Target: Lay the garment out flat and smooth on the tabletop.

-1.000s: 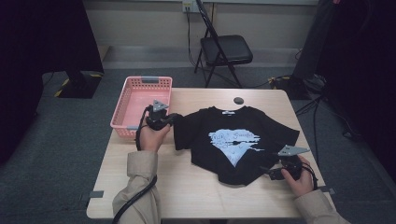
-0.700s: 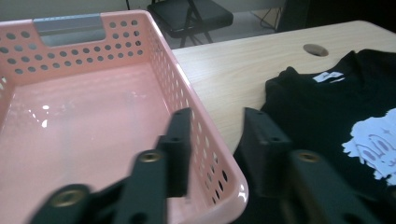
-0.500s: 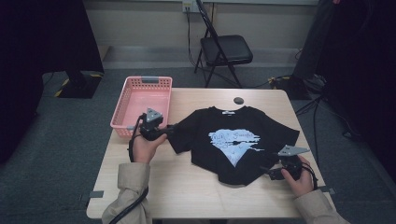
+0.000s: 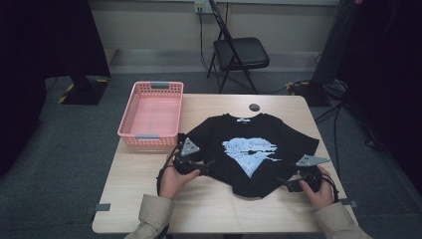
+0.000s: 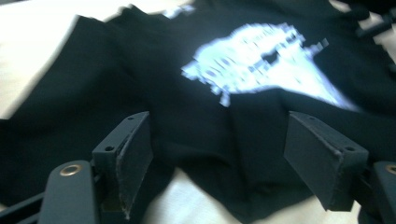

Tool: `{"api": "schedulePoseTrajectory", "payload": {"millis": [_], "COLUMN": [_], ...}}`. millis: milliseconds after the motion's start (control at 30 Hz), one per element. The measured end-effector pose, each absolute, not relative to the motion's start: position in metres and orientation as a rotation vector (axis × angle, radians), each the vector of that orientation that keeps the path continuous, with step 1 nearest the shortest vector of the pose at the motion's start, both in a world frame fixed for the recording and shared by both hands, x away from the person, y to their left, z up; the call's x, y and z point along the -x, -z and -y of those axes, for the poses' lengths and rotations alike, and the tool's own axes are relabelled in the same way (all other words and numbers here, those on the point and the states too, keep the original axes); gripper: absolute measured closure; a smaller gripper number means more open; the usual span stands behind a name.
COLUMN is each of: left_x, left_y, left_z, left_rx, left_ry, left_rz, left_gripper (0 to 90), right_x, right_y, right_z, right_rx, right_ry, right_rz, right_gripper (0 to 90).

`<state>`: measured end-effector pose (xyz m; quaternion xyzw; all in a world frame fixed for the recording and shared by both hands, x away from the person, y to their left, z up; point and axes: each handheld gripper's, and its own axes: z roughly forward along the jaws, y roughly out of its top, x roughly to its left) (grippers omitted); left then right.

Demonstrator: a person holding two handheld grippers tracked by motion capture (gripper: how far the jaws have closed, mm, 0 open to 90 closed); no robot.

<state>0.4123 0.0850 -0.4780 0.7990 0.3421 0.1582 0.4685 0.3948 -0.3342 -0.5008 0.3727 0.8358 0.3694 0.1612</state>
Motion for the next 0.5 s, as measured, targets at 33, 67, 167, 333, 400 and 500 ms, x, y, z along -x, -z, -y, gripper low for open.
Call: {"api": "schedulePoseTrajectory", "payload": {"millis": [33,67,167,333,400,500], "left_x": [-0.411,-0.41,-0.406,-0.402,-0.402,-0.402], "left_y": [0.48,0.483,0.488,0.496,0.499,0.505], "left_z": [-0.082,-0.08,-0.073,-0.066,-0.065,-0.063], "left_rx": [-1.964,-1.971,-1.995,-2.013,-2.036,-2.074], "left_ry": [-0.379,-0.372,-0.367,-0.382,-0.392,-0.41], "left_rz": [-0.836,-0.831,-0.814,-0.806,-0.806,-0.808], "left_gripper": [22.5,22.5,21.9,21.3,21.2,20.0], "right_x": [-0.395,-0.395,-0.395,-0.395,-0.395,-0.395], "right_y": [0.501,0.501,0.501,0.501,0.501,0.501], "right_z": [0.334,0.334,0.334,0.334,0.334,0.334], "right_rx": [-1.064,-1.065,-1.064,-1.064,-1.064,-1.063], "right_ry": [-1.055,-1.055,-1.055,-1.054,-1.055,-1.054], "right_rz": [-2.386,-2.386,-2.386,-2.385,-2.386,-2.386], "right_gripper": [11.5,11.6,11.6,11.5,11.6,11.5]}}
